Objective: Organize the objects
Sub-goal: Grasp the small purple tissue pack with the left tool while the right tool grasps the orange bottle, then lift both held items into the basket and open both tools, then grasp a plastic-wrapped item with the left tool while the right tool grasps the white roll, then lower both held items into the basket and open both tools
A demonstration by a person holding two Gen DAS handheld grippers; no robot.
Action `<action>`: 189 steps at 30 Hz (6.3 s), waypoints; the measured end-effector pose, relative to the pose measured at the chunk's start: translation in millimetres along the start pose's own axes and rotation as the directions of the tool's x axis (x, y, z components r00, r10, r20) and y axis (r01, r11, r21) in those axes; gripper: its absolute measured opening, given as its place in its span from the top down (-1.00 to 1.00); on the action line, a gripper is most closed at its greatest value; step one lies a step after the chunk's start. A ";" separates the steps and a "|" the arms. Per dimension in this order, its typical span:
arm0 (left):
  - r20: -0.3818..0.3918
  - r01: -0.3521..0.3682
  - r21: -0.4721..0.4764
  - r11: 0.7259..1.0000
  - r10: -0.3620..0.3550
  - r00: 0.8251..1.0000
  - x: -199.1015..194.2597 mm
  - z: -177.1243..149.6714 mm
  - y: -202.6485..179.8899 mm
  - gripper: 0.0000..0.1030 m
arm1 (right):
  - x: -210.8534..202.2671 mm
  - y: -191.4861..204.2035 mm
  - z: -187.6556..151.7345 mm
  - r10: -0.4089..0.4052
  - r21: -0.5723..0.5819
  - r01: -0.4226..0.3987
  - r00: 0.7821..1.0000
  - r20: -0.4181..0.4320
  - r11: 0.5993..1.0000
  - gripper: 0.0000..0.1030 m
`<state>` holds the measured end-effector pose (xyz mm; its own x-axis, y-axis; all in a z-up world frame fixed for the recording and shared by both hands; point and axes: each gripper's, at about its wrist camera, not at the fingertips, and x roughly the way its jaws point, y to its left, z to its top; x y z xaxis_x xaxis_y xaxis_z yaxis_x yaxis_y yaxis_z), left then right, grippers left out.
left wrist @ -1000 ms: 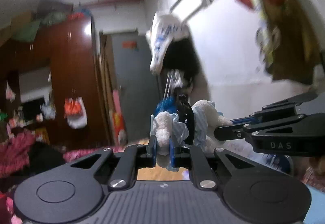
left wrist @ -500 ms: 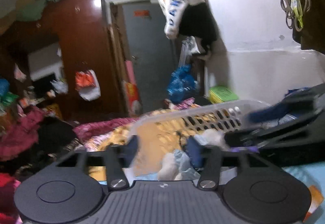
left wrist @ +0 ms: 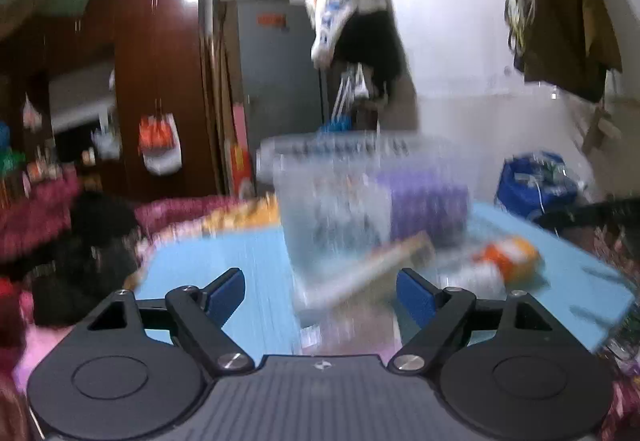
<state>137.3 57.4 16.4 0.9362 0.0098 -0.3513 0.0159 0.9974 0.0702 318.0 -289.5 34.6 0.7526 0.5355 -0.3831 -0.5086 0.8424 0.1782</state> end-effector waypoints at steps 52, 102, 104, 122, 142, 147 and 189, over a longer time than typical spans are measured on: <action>0.019 0.014 0.034 0.999 -0.015 1.000 -21.6 -67.1 -24.6 0.15 | 18.5 22.6 -34.4 0.020 -0.153 -0.026 0.999 -0.040 0.988 -0.18; -0.104 -0.058 0.038 0.998 0.062 0.993 180.3 146.1 -19.9 -0.55 | 146.9 54.0 133.0 -0.168 -0.327 0.176 0.984 0.055 0.929 -0.53; -0.042 -0.057 0.027 0.998 0.058 0.997 150.6 144.8 -18.5 -0.58 | 123.4 56.4 131.5 -0.140 -0.328 0.168 0.984 0.107 0.930 -0.90; -0.110 -0.047 -0.052 0.998 0.042 0.993 33.0 -22.8 5.1 -0.66 | 39.9 82.3 -18.8 0.127 -0.186 -0.136 0.990 -0.064 0.973 -1.00; -0.071 0.081 -0.016 0.997 -0.082 0.994 36.8 -41.9 -22.3 0.05 | 61.3 99.7 -36.0 0.099 -0.219 -0.124 0.987 -0.125 0.968 -0.57; -0.034 0.063 -0.005 0.998 -0.063 0.997 25.7 -48.1 -23.2 0.23 | 54.1 87.5 -37.0 0.115 -0.186 -0.130 0.989 -0.091 0.974 -0.57; -0.206 -0.050 -0.120 0.992 0.025 0.978 221.2 171.3 26.1 0.23 | 182.6 80.6 144.0 -0.055 -0.332 0.025 0.995 -0.081 0.943 -0.55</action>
<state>405.0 73.3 100.5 0.8440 0.0490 -0.5340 -0.0734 0.9970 -0.0247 474.7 -115.1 109.6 0.7430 0.4820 -0.4643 -0.5998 0.7874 -0.1423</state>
